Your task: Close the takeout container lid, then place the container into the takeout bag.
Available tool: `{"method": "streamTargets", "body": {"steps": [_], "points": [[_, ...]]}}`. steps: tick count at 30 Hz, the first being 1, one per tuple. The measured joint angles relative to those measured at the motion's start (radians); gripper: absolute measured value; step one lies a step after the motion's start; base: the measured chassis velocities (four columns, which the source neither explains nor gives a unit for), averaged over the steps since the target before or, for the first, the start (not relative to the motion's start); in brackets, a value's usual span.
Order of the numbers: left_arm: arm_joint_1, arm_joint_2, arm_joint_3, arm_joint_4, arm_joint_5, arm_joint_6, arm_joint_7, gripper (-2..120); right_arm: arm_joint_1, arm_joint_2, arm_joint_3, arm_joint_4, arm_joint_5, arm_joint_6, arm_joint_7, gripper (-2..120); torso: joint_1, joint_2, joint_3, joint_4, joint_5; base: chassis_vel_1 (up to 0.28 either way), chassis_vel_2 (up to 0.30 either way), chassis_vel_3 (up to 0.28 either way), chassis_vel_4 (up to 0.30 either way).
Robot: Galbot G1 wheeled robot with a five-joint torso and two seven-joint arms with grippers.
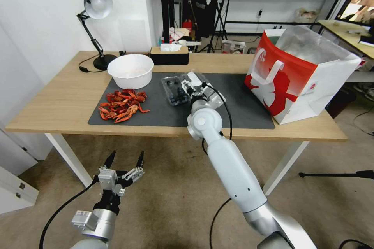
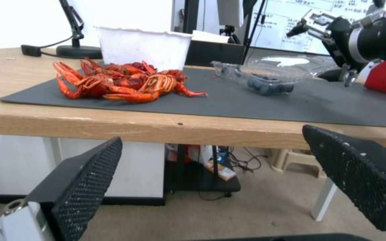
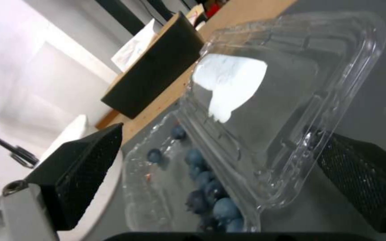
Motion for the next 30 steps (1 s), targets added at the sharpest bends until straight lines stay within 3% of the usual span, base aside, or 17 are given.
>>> {"method": "streamTargets", "body": {"steps": [14,20,23,30], "points": [[0.006,-0.005,0.003,-0.004,0.008,-0.005,-0.002,100,0.014,-0.086,-0.06,-0.038,-0.309,0.012,-0.198,100,0.0,0.0,0.0,-0.0001,0.0001,0.0,0.0,0.0,0.0],[0.007,-0.006,0.003,-0.006,0.009,-0.006,-0.003,100,0.023,-0.106,-0.074,-0.047,-0.343,0.02,-0.258,100,0.0,0.0,0.0,0.0,0.0001,0.0,0.0,0.0,0.0],[0.007,-0.007,0.003,-0.008,0.01,-0.009,-0.004,100,0.036,-0.129,-0.082,-0.053,-0.357,0.017,-0.377,100,0.0,0.0,0.0,0.0,0.0001,0.0,0.0,0.0,0.0],[0.008,-0.013,0.005,-0.008,0.014,-0.013,-0.006,100,0.048,-0.16,-0.093,-0.066,-0.355,-0.01,-0.536,100,0.0,0.0,0.0,0.0,0.0,0.0,0.0,0.0,0.0]]}}
